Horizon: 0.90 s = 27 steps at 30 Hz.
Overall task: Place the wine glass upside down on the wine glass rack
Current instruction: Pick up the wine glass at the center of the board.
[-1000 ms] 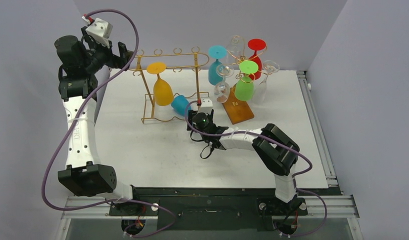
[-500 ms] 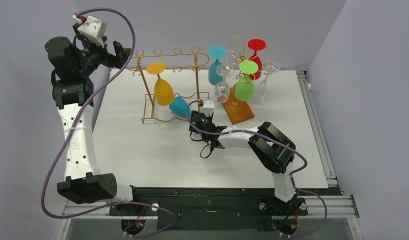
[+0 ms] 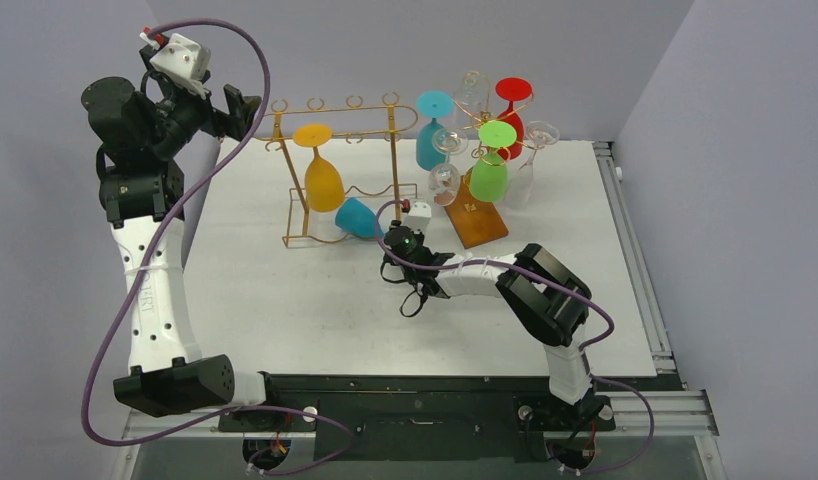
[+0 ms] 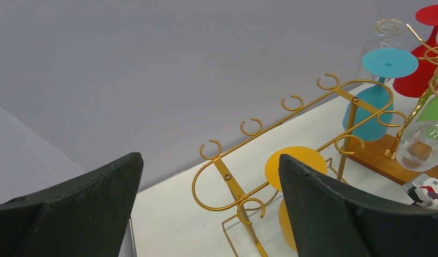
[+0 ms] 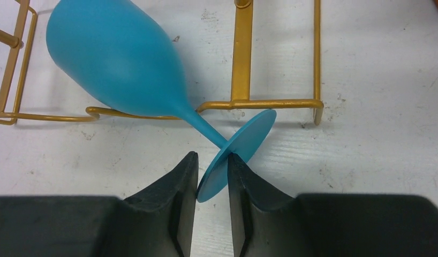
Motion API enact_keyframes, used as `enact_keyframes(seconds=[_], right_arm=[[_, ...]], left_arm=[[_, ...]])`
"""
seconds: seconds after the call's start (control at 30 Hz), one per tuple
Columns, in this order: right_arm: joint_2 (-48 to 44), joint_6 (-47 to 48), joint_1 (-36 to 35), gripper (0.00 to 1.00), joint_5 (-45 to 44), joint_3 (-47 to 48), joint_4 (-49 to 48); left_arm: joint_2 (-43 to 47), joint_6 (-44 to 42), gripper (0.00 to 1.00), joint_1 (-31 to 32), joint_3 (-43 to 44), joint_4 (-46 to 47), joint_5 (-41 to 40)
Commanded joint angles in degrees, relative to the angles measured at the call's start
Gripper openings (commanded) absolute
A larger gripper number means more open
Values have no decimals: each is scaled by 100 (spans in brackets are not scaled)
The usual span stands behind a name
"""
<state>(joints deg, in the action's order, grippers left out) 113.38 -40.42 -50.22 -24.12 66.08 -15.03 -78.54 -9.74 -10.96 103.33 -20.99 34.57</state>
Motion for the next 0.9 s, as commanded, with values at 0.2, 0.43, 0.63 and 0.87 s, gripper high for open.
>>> enact_keyframes(seconds=[0.2, 0.43, 0.63, 0.87], right_arm=[[-208, -541, 42, 0, -178, -350, -842], [-331, -629, 39, 0, -84, -484, -852], [-833, -351, 32, 0, -49, -1027, -792], [-2178, 566, -195, 0, 240, -2287, -1315]], left_arm=[[313, -225, 96, -36, -199, 34, 51], [345, -231, 96, -29, -236, 7, 79], [465, -352, 96, -32, -165, -364, 92], [748, -779, 96, -30, 143, -1809, 533]])
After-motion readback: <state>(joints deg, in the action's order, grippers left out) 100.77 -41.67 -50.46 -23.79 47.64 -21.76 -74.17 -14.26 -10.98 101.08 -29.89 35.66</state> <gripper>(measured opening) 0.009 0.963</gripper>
